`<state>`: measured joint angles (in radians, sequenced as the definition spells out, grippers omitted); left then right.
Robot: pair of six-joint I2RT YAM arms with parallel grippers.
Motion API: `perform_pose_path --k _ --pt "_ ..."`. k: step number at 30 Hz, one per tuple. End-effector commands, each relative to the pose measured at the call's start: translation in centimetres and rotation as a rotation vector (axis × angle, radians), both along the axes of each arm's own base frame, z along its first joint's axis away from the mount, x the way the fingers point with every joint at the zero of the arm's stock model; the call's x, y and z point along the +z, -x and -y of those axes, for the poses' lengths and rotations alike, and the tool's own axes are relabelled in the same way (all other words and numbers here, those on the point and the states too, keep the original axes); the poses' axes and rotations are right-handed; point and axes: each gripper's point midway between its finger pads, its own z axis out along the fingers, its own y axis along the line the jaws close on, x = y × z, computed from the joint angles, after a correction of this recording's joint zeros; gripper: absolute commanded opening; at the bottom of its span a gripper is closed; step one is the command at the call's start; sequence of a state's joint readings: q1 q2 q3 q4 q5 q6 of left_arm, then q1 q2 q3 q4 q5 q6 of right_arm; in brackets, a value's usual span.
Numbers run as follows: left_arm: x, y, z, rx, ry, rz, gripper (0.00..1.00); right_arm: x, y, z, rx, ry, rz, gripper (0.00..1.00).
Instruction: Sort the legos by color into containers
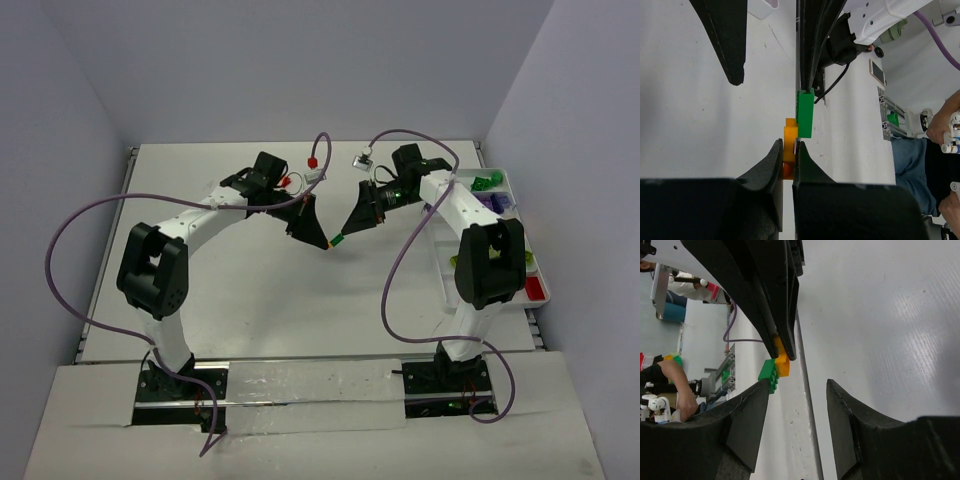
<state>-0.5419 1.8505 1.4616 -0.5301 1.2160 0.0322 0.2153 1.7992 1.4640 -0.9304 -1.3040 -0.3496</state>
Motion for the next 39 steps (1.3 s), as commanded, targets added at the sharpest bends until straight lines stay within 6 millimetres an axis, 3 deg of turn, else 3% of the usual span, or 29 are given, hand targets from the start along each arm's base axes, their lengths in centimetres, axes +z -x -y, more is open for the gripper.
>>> perform_pose_path --k 1,11,18,23,28,31,35,39 --pt "1.3 -0.4 0.6 -0.03 0.061 0.028 0.0 2.2 1.0 -0.6 0.051 -0.065 0.02 0.57" --pt "0.8 -0.7 0.5 -0.026 0.052 0.021 0.0 3.4 1.6 -1.0 0.095 -0.1 0.006 0.56" --pt "0.9 -0.9 0.6 -0.025 0.053 0.016 0.0 1.5 2.5 -1.8 0.087 0.001 0.047 0.51" --pt "1.1 -0.9 0.5 -0.024 0.057 0.012 0.0 1.5 2.1 -2.0 0.066 0.025 0.08 0.46" --pt "1.1 -1.0 0.4 -0.019 0.057 0.014 0.0 1.3 2.0 -1.9 0.065 0.033 0.08 0.34" --pt "0.9 -1.0 0.3 -0.014 0.055 0.01 0.0 1.5 2.0 -2.0 0.064 0.028 0.084 0.19" --pt "0.4 -1.3 0.2 -0.002 0.046 -0.001 0.0 1.9 2.1 -2.0 0.068 0.016 0.093 0.06" --pt "-0.5 -1.8 -0.2 0.027 0.024 -0.086 0.0 2.9 2.5 -2.1 0.081 -0.011 0.125 0.0"
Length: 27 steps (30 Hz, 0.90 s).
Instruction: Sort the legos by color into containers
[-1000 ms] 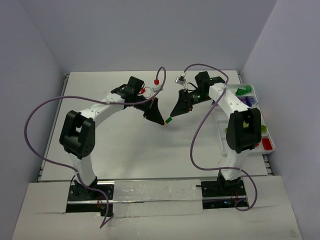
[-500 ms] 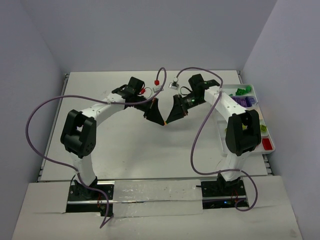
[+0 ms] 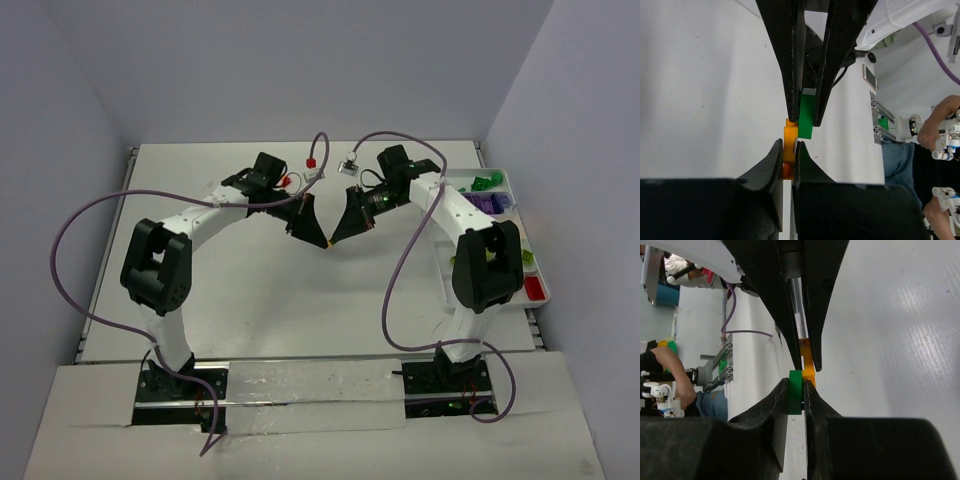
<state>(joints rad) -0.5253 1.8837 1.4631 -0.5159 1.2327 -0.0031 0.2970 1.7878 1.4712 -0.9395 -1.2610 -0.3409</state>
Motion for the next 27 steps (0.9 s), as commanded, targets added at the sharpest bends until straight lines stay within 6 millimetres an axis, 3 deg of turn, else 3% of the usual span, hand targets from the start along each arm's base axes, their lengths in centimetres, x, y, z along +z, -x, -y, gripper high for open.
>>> perform_pose_path --k 1,11,13,16,18,21,24,25,27 --pt "0.1 -1.2 -0.2 0.014 0.032 -0.051 0.0 3.3 0.8 0.0 0.021 -0.06 0.123 0.0" --pt "-1.3 -3.8 -1.2 0.11 -0.016 -0.081 0.0 5.5 3.0 1.1 0.072 -0.068 0.167 0.0" --pt "-1.0 -4.5 -1.3 0.144 -0.037 -0.03 0.0 5.0 2.5 1.9 0.033 -0.038 0.155 0.0" --pt "-1.4 -6.6 -1.5 0.241 -0.112 0.077 0.0 3.5 -0.9 5.7 -0.123 0.051 0.156 0.0" --pt "-1.5 -8.5 -1.9 0.319 -0.17 0.147 0.0 1.8 -5.7 10.8 -0.326 0.228 0.193 0.0" --pt "-1.3 -10.3 -2.2 0.389 -0.211 0.215 0.0 0.8 -10.4 17.5 -0.547 0.418 0.246 0.0" --pt "-0.9 -12.7 -2.9 0.482 -0.256 0.293 0.0 -0.3 -15.9 27.1 -0.8 0.692 0.279 0.0" --pt "-0.8 -13.2 -3.0 0.502 -0.266 0.31 0.0 0.3 -17.2 29.3 -0.865 0.729 0.295 0.0" --pt "-0.6 -13.7 -3.0 0.519 -0.275 0.328 0.0 -2.0 -19.4 32.6 -0.926 0.811 0.253 0.0"
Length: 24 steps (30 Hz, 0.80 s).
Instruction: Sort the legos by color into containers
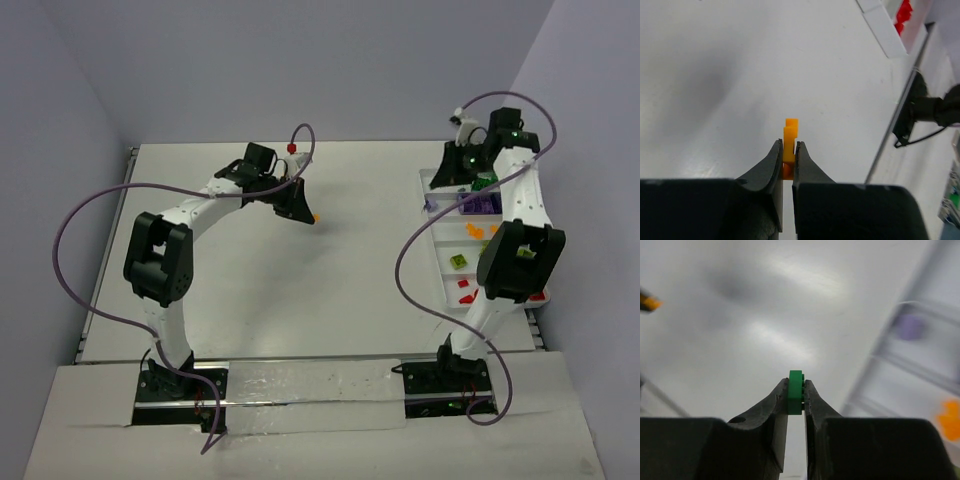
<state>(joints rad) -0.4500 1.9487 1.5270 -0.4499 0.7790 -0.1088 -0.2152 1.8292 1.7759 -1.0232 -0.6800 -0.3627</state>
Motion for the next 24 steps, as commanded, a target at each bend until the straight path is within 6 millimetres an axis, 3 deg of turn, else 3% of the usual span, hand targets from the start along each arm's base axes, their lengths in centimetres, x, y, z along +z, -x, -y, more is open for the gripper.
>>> perform_pose_path --k 1,2,3,5,10,19,24 --pt "4.7 -4.0 -0.4 0.099 -0.025 0.225 0.0 -1.2 -6.2 10.4 -0.304 0.281 0.029 0.0" --pt "4.7 -4.1 -0.5 0.102 -0.029 0.231 0.0 -3.3 -7.1 11.9 -0.336 0.311 -0.01 0.0" --pt "4.7 -4.2 -0.5 0.104 -0.032 0.233 0.0 -2.9 -8.1 12.9 -0.364 0.322 0.012 0.0" --pt "4.6 -4.3 -0.4 0.104 -0.034 0.233 0.0 -4.5 -10.0 14.7 -0.41 0.356 0.001 0.0" --pt "4.5 -4.4 -0.3 0.108 -0.028 0.225 0.0 -7.1 -12.9 16.6 -0.458 0.389 0.015 0.0" --pt "3.7 -4.6 -0.2 0.104 -0.025 0.188 0.0 -9.5 -15.8 17.3 -0.5 0.363 0.07 0.01" --pt "3.3 -4.8 -0.4 0.105 -0.033 0.179 0.0 -10.0 -16.7 17.4 -0.517 0.353 0.082 0.1"
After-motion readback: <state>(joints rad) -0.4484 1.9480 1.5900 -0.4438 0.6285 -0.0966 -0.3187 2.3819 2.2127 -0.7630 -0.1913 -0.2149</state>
